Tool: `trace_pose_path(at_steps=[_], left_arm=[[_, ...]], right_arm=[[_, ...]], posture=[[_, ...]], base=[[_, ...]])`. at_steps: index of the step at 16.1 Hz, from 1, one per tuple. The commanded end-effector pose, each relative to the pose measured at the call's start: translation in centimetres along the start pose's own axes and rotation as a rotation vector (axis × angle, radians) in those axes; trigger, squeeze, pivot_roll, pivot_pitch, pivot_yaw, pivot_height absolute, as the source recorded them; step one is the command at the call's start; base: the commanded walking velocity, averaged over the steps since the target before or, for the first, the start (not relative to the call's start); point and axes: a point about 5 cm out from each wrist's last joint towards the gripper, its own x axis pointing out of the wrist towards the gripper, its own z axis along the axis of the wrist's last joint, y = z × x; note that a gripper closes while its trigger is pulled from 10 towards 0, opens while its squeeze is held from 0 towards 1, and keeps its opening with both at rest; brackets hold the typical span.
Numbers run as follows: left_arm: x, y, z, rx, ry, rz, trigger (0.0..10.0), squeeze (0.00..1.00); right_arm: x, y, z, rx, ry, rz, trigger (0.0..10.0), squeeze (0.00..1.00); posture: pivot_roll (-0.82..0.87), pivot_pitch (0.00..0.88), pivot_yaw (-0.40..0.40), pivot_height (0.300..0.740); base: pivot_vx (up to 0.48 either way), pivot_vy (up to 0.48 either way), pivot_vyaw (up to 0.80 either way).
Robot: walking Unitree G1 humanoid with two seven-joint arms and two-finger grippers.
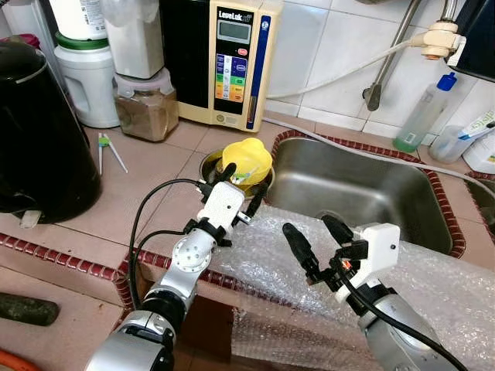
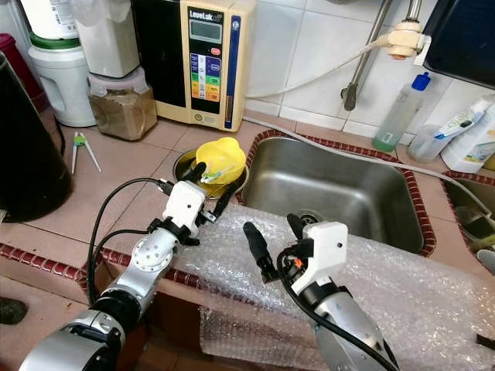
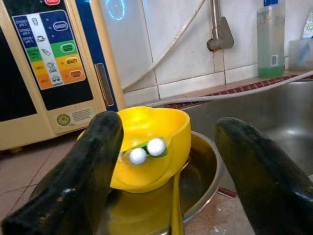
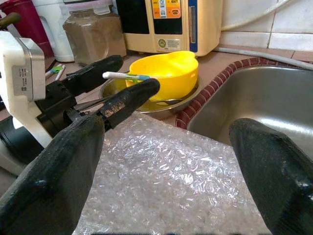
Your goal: Kitchen organization
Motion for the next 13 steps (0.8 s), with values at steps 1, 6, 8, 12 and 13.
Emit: trace_pose_path(at_steps=[1, 6, 8, 12, 13], left_arm=[[0.33, -0.03, 0.3, -0.001, -0.011, -0.013, 2.7, 0.0], [0.42, -0.08, 0.43, -0.009, -0.019, -0.026, 0.0, 0.0], [0.48, -0.09, 0.53, -0.015, -0.024, -0.03, 0.0, 0.0], [0.41, -0.07, 0.6, -0.025, -0.034, -0.026, 0.0, 0.0], [0.41, -0.05, 0.62, -0.026, -0.036, -0.024, 0.0, 0.0]], right_arm=[[-0.13, -0.27, -0.07, -0.003, -0.001, -0.018, 10.0, 0.0], [-0.02, -0.12, -0.26, 0.01, -0.001, -0.019, 10.0, 0.0], [0.0, -0.04, -0.37, 0.012, 0.003, -0.016, 10.0, 0.0], [0.01, -0.03, -0.47, 0.013, 0.006, -0.016, 10.0, 0.0], [0.02, -0.03, -0.46, 0.013, 0.006, -0.015, 10.0, 0.0]], posture=[[0.04, 0.0, -0.063, 0.74], [0.04, 0.0, -0.057, 0.74], [0.05, 0.0, -0.057, 0.74], [0.05, 0.0, -0.059, 0.74], [0.05, 0.0, -0.059, 0.74]], base=[[0.0, 0.0, 0.0], [0.0, 0.0, 0.0], [0.0, 0.0, 0.0], [0.0, 0.0, 0.0], [0.0, 0.0, 0.0]])
